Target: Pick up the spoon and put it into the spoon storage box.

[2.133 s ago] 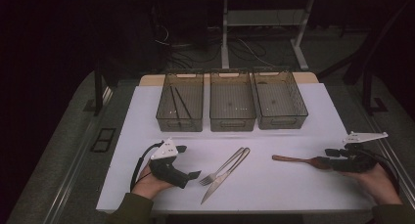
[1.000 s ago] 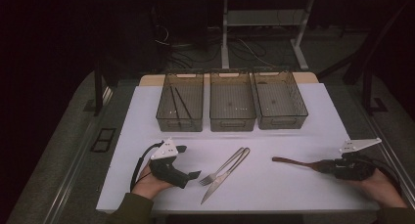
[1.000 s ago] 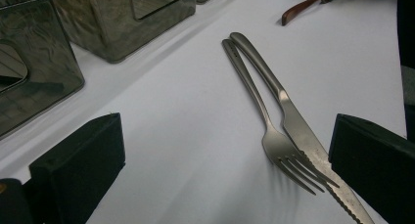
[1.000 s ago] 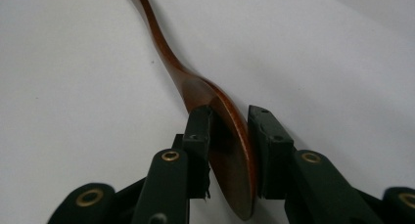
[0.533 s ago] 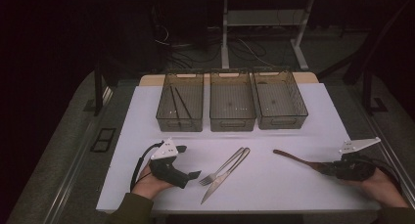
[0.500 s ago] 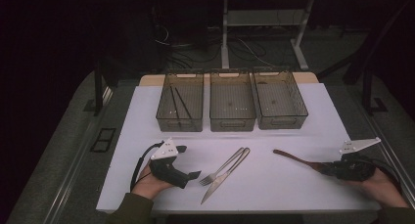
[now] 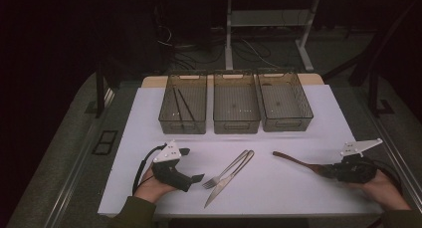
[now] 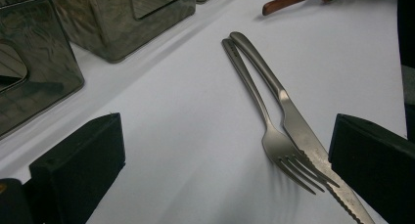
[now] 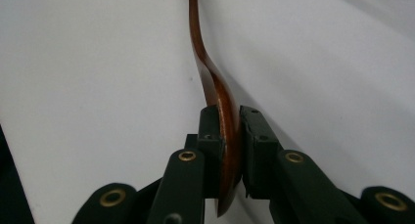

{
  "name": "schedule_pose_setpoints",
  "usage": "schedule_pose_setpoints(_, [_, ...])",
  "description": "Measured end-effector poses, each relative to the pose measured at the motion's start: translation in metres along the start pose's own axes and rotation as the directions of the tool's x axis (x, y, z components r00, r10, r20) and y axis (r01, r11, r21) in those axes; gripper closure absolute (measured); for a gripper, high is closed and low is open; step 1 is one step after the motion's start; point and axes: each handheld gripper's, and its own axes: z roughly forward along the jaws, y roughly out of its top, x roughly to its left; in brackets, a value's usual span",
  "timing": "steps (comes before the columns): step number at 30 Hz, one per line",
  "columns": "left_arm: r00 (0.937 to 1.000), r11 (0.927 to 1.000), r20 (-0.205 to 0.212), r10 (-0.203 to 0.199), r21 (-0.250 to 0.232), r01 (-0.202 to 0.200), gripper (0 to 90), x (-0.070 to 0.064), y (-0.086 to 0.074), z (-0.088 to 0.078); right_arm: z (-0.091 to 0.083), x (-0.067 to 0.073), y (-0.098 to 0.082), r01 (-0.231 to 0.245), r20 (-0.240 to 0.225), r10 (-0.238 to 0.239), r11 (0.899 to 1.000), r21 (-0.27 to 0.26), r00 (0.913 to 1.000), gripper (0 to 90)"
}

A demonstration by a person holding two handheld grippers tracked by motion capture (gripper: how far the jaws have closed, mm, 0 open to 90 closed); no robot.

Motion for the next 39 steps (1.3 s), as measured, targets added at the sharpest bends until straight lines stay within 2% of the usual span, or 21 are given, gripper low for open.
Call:
schedule_pose_setpoints(9, [1.0000, 1.0000, -0.001, 0.001, -0.001, -0.001, 0.0, 0.000, 0.000, 0.001, -0.003, 0.005, 0.014, -0.019, 0.009, 0.020, 0.997, -0.074, 0.9998, 79.0])
schedule_pose_setpoints(15, [1.0000, 1.0000, -0.001, 0.002, 0.006, -0.002, 0.0, 0.000, 0.000, 0.001, -0.007, 0.005, 0.024, -0.043, 0.038, 0.048, 0.992, -0.121, 0.9981, 79.1])
schedule_pose_setpoints(19, [1.0000, 1.0000, -0.004, 0.007, 0.003, -0.007, 0.0, 0.001, 0.000, 0.000, -0.008, 0.006, 0.031, -0.049, 0.047, 0.056, 0.990, -0.134, 0.9973, 79.1])
schedule_pose_setpoints(29, [0.9998, 0.9997, 0.006, -0.020, -0.016, 0.020, 0.0, 0.005, -0.004, -0.002, -0.007, 0.004, 0.055, -0.074, 0.069, 0.087, 0.982, -0.172, 0.9938, 79.1])
schedule_pose_setpoints(39, [0.9996, 0.9992, 0.013, -0.026, -0.030, 0.027, 0.0, 0.004, -0.004, -0.002, -0.001, 0.004, 0.081, -0.100, 0.091, 0.120, 0.975, -0.201, 0.9886, 79.1])
